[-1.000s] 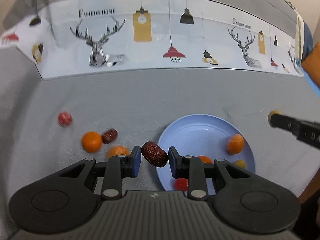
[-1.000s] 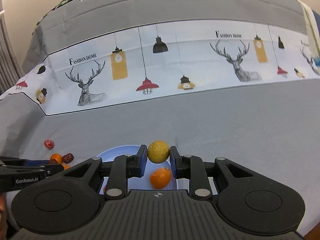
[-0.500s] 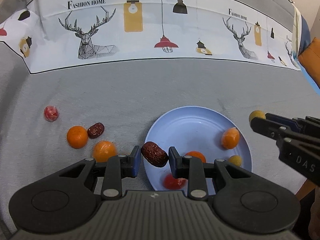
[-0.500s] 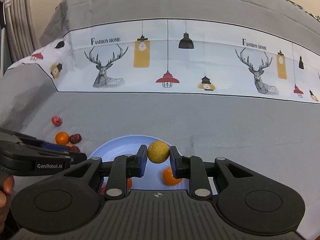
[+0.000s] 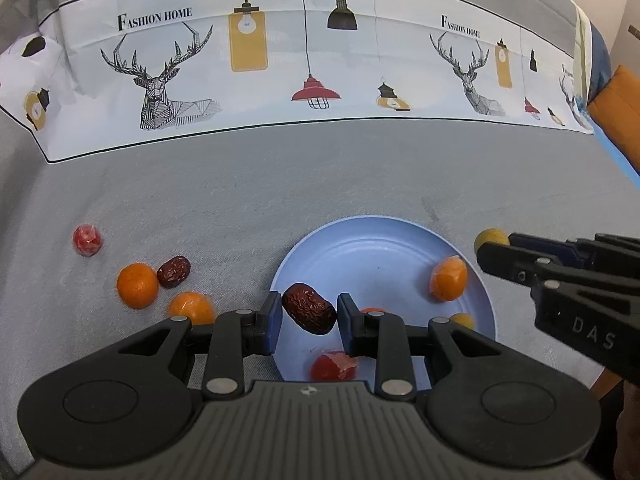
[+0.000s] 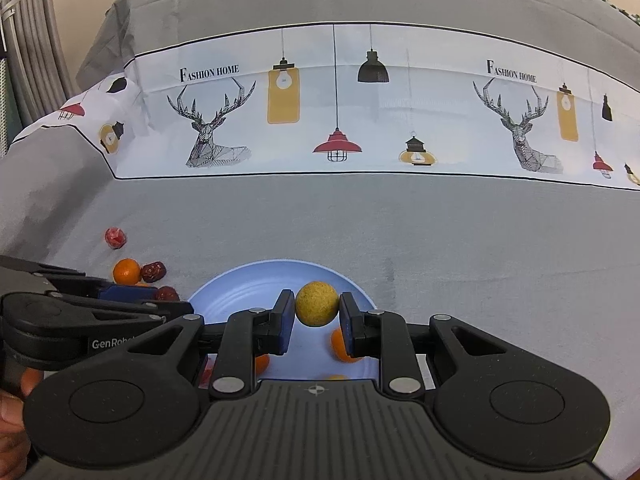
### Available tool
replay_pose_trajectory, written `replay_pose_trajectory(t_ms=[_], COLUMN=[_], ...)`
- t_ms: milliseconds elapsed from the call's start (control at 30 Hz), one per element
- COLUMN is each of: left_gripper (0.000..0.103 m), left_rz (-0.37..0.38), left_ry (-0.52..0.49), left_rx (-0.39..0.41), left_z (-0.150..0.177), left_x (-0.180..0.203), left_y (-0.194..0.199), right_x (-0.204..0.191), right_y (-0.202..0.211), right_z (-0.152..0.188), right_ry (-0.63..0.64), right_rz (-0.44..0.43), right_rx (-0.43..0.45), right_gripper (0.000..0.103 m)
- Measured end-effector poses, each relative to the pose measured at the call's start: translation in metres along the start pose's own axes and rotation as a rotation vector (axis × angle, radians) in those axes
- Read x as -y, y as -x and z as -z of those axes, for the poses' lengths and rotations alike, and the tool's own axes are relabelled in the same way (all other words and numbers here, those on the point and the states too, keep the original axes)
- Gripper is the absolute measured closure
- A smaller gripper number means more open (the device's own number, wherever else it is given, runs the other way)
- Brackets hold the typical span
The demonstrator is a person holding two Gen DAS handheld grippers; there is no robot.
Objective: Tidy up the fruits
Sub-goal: 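Carry the red date with the left tool while the right tool carries the yellow fruit over the plate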
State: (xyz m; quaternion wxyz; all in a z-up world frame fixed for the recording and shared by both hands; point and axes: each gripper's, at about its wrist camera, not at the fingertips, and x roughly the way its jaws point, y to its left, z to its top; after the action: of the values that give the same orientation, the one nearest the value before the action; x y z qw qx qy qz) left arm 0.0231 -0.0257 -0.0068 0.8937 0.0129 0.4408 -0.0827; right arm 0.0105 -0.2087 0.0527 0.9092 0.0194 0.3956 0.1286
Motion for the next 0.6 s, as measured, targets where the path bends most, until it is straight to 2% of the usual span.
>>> replay_pose_trajectory(t_ms=[600], left_gripper=[0.070], left_rz=[0.003], left_ry=[0.004], left_rx=[-0.016], left_z=[-0.0003], left_x=[0.0002], left_y=[-0.0037], right_x=[-0.0041], right_y=[-0.0097], right_z=[0.0023], right_ry=[0.006], right_rz=[-0.006], right_rx=[-0.035], right_gripper=[0.077])
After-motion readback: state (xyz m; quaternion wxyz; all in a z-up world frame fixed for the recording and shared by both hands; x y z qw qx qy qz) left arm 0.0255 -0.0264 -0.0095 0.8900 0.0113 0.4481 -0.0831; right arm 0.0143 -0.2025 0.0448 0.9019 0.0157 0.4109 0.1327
